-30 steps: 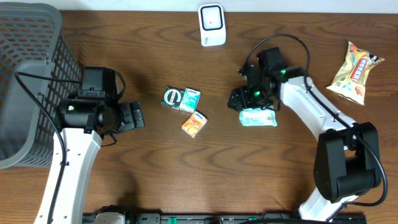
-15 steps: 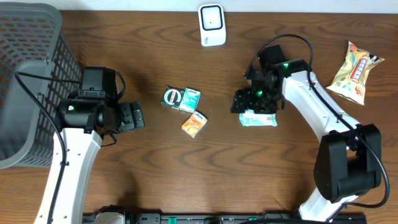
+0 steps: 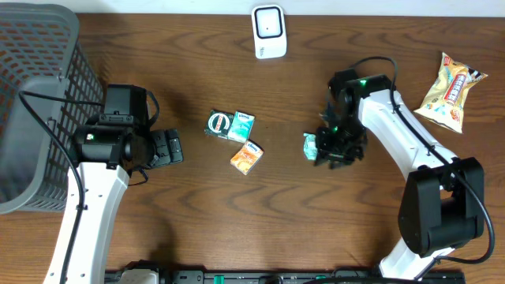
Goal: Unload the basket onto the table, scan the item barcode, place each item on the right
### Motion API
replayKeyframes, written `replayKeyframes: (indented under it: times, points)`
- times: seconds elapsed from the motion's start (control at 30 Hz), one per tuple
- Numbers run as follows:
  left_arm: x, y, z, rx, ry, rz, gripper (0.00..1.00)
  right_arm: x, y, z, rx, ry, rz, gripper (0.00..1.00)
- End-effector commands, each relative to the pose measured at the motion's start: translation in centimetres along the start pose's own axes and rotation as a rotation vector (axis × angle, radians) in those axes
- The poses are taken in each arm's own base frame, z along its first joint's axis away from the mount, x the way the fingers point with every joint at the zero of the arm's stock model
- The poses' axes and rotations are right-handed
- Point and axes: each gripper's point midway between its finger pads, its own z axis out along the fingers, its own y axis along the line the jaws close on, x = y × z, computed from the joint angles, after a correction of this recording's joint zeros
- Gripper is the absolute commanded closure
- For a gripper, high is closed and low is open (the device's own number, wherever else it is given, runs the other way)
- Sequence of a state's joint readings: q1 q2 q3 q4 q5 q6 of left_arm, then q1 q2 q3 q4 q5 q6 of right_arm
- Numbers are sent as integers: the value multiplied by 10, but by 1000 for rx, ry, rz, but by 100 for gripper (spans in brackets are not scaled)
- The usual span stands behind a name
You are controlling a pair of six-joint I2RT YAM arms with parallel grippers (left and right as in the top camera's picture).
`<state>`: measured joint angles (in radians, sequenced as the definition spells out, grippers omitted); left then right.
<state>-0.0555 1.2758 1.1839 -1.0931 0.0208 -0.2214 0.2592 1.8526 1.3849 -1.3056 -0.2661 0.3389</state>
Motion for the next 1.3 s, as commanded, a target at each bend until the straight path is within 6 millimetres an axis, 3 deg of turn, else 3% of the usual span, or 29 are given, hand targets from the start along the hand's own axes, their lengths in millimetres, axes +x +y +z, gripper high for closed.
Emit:
replayKeyframes:
  times: [0.0, 0.2, 0.33, 0.63, 0.83, 1.07, 1.27]
  points:
    - [2, 1, 2, -7, 8, -6, 2, -9, -38, -7, 218, -71, 123, 76]
    - [2, 1, 2, -8, 8, -6, 3, -10, -54, -2, 291, -90, 154, 96]
    - [2, 1, 2, -7, 8, -6, 3, -14, -71, 9, 351, -125, 220, 96]
    - [2, 1, 2, -7, 8, -6, 2, -39, -88, 35, 273, -210, 280, 99]
    - [2, 1, 2, -7, 8, -6, 2, -58, -70, 39, 136, -252, 279, 99]
    - [2, 1, 2, -8, 8, -6, 2, -67, -65, 43, 116, -275, 269, 99]
    - [2, 1, 2, -7, 8, -6, 2, -104, -50, 33, 45, -416, 181, 98]
